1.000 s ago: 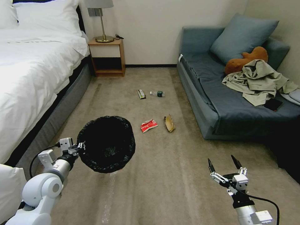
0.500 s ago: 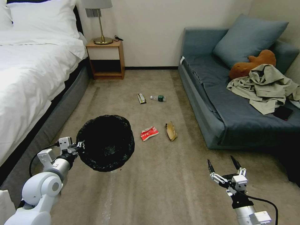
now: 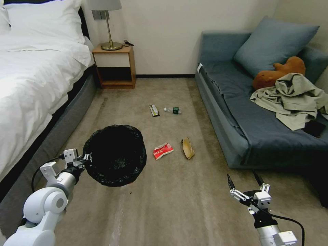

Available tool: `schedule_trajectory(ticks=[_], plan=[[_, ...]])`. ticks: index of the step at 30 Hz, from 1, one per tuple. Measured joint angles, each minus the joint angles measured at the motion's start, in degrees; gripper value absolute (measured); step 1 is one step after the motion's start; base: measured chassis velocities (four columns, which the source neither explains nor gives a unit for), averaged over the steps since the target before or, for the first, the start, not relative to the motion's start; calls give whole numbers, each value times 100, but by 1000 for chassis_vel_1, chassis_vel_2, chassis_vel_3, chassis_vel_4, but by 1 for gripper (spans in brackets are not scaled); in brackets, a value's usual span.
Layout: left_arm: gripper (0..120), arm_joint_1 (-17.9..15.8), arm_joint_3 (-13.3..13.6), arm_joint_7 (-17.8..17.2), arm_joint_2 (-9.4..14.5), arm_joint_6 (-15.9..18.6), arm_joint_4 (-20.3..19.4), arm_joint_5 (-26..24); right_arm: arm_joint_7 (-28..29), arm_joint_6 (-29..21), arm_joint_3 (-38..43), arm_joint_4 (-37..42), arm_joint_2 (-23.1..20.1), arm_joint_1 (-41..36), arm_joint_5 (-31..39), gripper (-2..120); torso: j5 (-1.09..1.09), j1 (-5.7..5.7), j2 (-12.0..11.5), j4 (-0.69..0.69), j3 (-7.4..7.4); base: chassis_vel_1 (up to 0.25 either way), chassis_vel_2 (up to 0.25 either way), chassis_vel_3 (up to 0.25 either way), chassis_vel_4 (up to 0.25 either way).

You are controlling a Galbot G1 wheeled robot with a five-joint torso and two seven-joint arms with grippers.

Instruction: Pick up the trash bin, then pick up the garbage on the floor and place it into the trash bin.

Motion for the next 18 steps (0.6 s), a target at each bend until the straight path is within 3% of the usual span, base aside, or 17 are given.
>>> schedule_trajectory(ticks=[18], plan=[[3,-21,-37,15,5,-17,27,-28,0,0,-16,-11,3,6,-28,100,0,0,0,-1,0,-123,114,127,-119]])
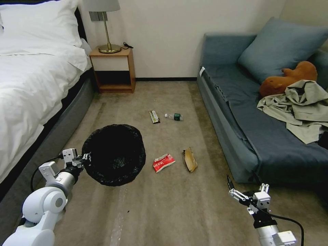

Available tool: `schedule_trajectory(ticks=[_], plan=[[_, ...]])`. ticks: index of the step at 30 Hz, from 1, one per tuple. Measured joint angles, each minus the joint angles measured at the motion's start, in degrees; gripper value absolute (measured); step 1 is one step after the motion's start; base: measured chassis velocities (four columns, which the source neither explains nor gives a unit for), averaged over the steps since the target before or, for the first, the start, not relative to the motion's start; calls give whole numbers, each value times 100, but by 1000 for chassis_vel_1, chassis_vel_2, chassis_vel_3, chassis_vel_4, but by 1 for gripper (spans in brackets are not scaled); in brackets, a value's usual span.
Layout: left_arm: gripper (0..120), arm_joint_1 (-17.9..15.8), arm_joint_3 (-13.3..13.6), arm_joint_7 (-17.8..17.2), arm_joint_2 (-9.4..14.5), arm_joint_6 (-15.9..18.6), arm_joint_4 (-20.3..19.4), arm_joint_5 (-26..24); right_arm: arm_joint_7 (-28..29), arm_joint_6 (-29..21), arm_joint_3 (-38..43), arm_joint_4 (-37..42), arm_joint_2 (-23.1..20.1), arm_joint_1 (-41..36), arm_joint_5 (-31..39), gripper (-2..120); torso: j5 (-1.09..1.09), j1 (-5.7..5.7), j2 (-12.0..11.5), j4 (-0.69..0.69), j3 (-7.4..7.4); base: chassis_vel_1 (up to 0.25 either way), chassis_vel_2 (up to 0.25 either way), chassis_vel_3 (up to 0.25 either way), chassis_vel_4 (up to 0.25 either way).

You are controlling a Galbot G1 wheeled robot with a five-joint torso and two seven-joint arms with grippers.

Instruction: Pick up the trash bin, then pick up the garbage on the floor and place it into the trash bin.

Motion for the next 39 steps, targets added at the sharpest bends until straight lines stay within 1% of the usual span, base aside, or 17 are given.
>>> schedule_trajectory(ticks=[24,32,39], plan=[[3,-15,-2,8,-5,-12,11,-23,-9,9,-19,-11,4,-8,-39,100,0,0,0,0,0,-130,128,130,-129],[3,-17,6,-2,-14,-12,16,-24,6,91,-29,-49,11,11,-85,100,1,0,0,0,0,-136,139,130,-127],[3,-33,4,-3,-16,-18,38,-45,22,155,-72,-93,1,47,-76,100,0,0,0,0,0,-24,25,24,-23]])
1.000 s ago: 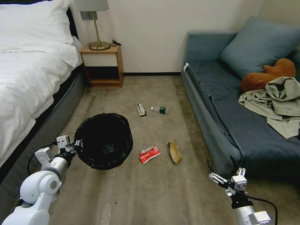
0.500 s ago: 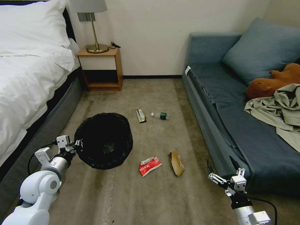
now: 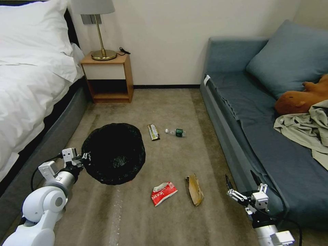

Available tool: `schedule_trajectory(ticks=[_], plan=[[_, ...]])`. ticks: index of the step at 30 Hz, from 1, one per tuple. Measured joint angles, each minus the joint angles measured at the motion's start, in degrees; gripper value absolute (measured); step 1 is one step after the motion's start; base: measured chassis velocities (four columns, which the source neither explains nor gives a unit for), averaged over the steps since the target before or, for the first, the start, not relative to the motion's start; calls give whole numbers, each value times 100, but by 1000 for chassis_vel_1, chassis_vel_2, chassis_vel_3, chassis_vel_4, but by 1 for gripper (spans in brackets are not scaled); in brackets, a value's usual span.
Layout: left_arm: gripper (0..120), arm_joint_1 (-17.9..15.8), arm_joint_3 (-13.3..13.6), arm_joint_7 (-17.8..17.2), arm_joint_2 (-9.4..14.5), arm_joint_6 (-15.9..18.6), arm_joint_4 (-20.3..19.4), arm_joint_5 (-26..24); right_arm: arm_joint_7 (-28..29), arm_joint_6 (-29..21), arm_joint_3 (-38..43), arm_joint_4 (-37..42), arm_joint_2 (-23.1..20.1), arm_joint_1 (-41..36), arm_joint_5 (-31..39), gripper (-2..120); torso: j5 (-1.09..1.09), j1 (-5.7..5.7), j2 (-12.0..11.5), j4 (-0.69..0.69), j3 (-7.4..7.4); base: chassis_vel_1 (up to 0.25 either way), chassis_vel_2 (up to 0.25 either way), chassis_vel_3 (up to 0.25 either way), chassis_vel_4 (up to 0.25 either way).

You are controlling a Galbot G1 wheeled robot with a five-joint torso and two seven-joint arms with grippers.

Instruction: Pick up the trash bin, then pick up the garbage on the floor and place it into the trash bin.

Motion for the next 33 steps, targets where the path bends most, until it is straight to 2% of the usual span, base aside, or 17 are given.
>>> schedule_trajectory(ticks=[9,11,12,14,15,16,17,19,20,21,23,24,25,27,28,29,33], plan=[[3,-32,11,-18,-10,-11,38,27,66,-136,-172,-36,-273,144,106,100,0,0,0,0,0,0,0,0,0],[3,-76,70,-20,13,-61,82,103,226,-554,-384,-11,-790,298,356,100,0,0,0,0,0,0,0,0,0],[3,-76,70,-20,13,-61,82,103,226,-554,-384,-11,-790,298,356,100,0,0,0,0,0,0,0,0,0],[3,-83,78,-21,19,-80,91,116,350,-998,-576,36,-1255,392,732,100,1,0,0,0,0,0,0,0,0],[3,-83,78,-21,19,-80,91,116,350,-998,-576,36,-1255,392,732,100,1,0,0,0,0,0,0,0,0],[3,-85,83,-24,24,-92,91,116,516,-1215,-736,15,-1637,488,1075,100,1,0,0,0,0,0,0,0,0],[3,-85,83,-24,24,-92,91,116,516,-1215,-736,15,-1637,488,1075,100,1,0,0,0,0,0,0,0,0],[3,-85,89,-25,24,-100,82,115,741,-1509,-945,-54,-2207,636,1505,100,2,0,0,0,0,0,0,0,0],[3,-82,89,-27,21,-103,71,115,935,-1651,-1134,-127,-2641,778,1816,100,-1,0,0,0,0,0,0,0,0],[3,-82,89,-27,21,-103,71,115,935,-1651,-1134,-127,-2641,778,1816,100,-1,0,0,0,0,0,0,0,0],[3,-54,78,-27,12,-114,59,114,1240,-1933,-1599,-293,-3278,1133,2351,100,3,0,0,0,1,0,0,0,0],[3,-54,78,-27,12,-114,59,114,1240,-1933,-1599,-293,-3278,1133,2351,100,3,0,0,0,1,0,0,0,0],[3,-34,59,-28,16,-115,57,115,1404,-2127,-1913,-385,-3557,1385,2677,100,0,0,0,0,1,0,0,0,0],[3,-23,51,-28,20,-115,55,115,1482,-2199,-2060,-428,-3655,1509,2834,100,0,0,0,1,0,0,0,0,0],[3,-8,36,-28,35,-115,43,113,1717,-2481,-2539,-572,-3907,1918,3252,100,1,0,0,0,1,0,0,0,0],[3,-8,36,-28,35,-115,43,113,1717,-2481,-2539,-572,-3907,1918,3252,100,1,0,0,0,1,0,0,0,0],[3,24,18,-30,52,-116,28,110,2067,-2853,-3744,-1000,-4233,3058,3867,100,1,0,0,1,1,0,0,0,0]])
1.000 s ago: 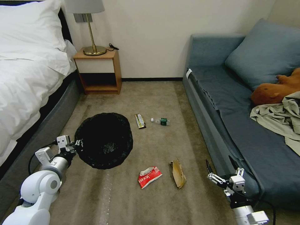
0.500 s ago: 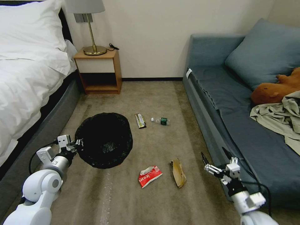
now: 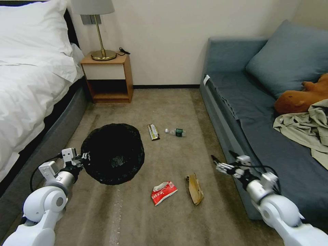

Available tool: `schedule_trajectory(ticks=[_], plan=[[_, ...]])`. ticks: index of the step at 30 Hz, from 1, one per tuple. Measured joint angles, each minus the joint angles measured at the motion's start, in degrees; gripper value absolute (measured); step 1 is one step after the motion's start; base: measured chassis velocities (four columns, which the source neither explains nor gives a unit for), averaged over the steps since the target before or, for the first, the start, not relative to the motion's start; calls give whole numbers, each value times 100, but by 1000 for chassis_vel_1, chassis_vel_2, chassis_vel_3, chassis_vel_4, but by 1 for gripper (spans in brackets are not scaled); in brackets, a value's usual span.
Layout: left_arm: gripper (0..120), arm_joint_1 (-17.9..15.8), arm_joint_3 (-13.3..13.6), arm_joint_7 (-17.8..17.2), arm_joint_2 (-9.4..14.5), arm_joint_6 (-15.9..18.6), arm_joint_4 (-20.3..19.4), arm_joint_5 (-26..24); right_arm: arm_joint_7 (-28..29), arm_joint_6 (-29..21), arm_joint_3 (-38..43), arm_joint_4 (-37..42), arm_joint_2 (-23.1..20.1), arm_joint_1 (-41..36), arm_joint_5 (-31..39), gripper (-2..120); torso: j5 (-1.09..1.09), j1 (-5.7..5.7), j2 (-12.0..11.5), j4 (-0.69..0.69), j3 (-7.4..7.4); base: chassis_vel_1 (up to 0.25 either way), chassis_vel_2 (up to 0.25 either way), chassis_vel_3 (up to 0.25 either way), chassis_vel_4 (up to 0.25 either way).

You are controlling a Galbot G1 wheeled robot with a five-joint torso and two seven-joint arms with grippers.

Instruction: Pick up the trash bin, then pick up the garbage on the floor and place it into the trash bin.

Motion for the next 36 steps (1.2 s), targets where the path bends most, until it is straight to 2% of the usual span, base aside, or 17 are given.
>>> schedule_trajectory(ticks=[5,7,8,10,12,14,15,17,19,20,21,22,24,27,29,32,36], plan=[[3,18,-6,-1,-8,-1,0,8,130,-229,-717,-329,-67,659,296,100,-2,0,0,2,0,0,0,0,0],[3,44,-12,2,-20,0,6,19,139,-516,-1431,-645,-170,1198,566,100,1,0,0,0,0,0,0,0,0],[3,44,-12,2,-20,0,6,19,139,-516,-1431,-645,-170,1198,566,100,1,0,0,0,0,0,0,0,0],[3,51,-19,11,-14,0,19,20,114,-869,-2110,-872,-389,1684,888,100,1,0,0,0,0,0,0,0,0],[3,49,-19,12,-11,0,25,20,89,-939,-2213,-900,-443,1772,955,100,2,0,0,0,0,0,0,0,0],[3,27,-6,13,10,0,61,21,79,-1287,-2666,-976,-692,2239,1300,100,-4,0,0,-1,0,0,0,0,0],[3,27,-6,13,10,0,61,21,79,-1287,-2666,-976,-692,2239,1300,100,-4,0,0,-1,0,0,0,0,0],[3,-31,62,37,20,-5,157,42,-88,-1948,-3272,-1122,-937,2965,2026,100,-3,0,0,-1,0,0,0,0,0],[3,-42,77,44,19,-7,175,49,-129,-2112,-3344,-1158,-945,3068,2191,100,-4,0,1,-1,0,0,0,0,0],[3,-74,114,62,16,-16,211,63,-271,-2600,-3559,-1293,-940,3351,2561,100,1,0,0,-1,0,0,0,0,0],[3,-74,114,62,16,-16,211,63,-271,-2600,-3559,-1293,-940,3351,2561,100,1,0,0,-1,0,0,0,0,0],[3,-113,152,74,10,-27,249,86,-393,-2953,-3870,-1525,-852,3667,2879,100,-3,0,0,-2,0,0,0,0,0],[3,-138,175,102,3,-27,276,92,-515,-3192,-4205,-1802,-691,3978,3086,100,2,0,0,-2,0,0,0,0,0],[3,-147,177,110,2,-40,300,107,-630,-3283,-4479,-2066,-542,4216,3096,100,-1,0,0,0,0,0,0,0,0],[3,-134,150,149,5,-56,339,114,-852,-3335,-4894,-2589,-257,4548,2975,100,0,0,0,0,0,0,0,0,0],[3,-120,122,169,10,-81,368,124,-997,-3342,-5133,-3033,-56,4717,2761,100,0,0,0,0,0,0,0,0,0],[3,-110,101,177,11,-90,375,127,-1156,-3329,-5311,-3366,47,4818,2593,100,-1,0,0,0,0,0,0,0,0]])
